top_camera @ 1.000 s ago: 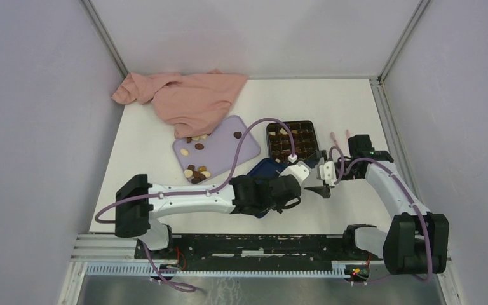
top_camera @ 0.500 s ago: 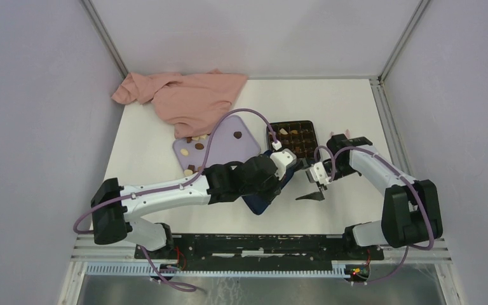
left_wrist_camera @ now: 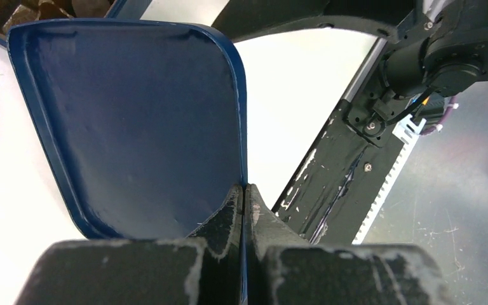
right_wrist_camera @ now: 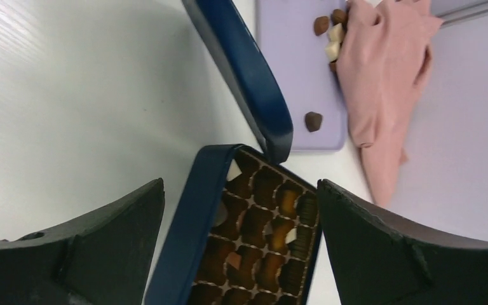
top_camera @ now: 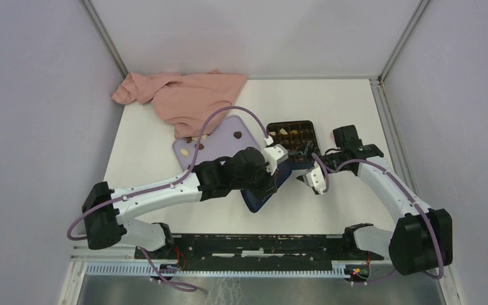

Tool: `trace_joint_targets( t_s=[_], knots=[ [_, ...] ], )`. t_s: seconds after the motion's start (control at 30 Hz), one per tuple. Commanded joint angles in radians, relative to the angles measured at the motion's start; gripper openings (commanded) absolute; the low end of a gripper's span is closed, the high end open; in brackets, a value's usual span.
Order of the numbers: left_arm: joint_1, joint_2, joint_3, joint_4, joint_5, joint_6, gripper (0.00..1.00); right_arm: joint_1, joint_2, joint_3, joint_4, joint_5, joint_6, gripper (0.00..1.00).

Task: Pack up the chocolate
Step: Pick up the box lid from the center of the board.

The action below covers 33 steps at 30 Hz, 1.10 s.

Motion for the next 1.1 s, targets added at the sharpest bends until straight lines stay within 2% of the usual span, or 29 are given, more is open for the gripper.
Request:
trace_joint_targets(
  t_s=[0.0, 0.2, 0.33, 0.47, 0.77, 0.87, 0.9, 0.97, 1.07],
  knots=[
    [0.016, -0.037, 0.002, 0.082, 0.083, 0.049, 0.02, 0.033, -0.013, -0.044, 0.154, -0.074, 0.003, 0.96],
    [0.026, -0.03, 0.019, 0.08, 0.149, 0.064, 0.02, 0.164, 0.052, -0.027, 0.167, -0.066, 0.002, 0.92],
    [0.031, -0.047, 0.013, 0.072, 0.155, 0.075, 0.02, 0.196, 0.071, -0.022, 0.15, -0.04, -0.011, 0.76],
    [0.039, -0.06, 0.011, 0.06, 0.169, 0.091, 0.02, 0.197, 0.061, -0.018, 0.15, -0.038, 0.002, 0.54],
    [0.054, -0.091, 0.0, 0.042, 0.19, 0.114, 0.02, 0.197, 0.042, -0.003, 0.118, -0.081, 0.014, 0.27],
    [0.06, -0.108, -0.007, 0.037, 0.166, 0.109, 0.02, 0.198, 0.046, 0.01, 0.065, -0.093, -0.014, 0.1],
    [0.061, -0.113, -0.007, 0.033, 0.151, 0.105, 0.04, 0.198, 0.046, 0.015, 0.045, -0.097, -0.019, 0.03],
    [0.063, -0.124, -0.005, 0.021, 0.129, 0.103, 0.11, 0.197, 0.044, 0.02, 0.011, -0.105, -0.024, 0.0],
    [0.062, -0.155, -0.001, 0.008, 0.084, 0.095, 0.43, 0.197, 0.03, 0.021, -0.009, -0.116, 0.041, 0.0]
  ],
)
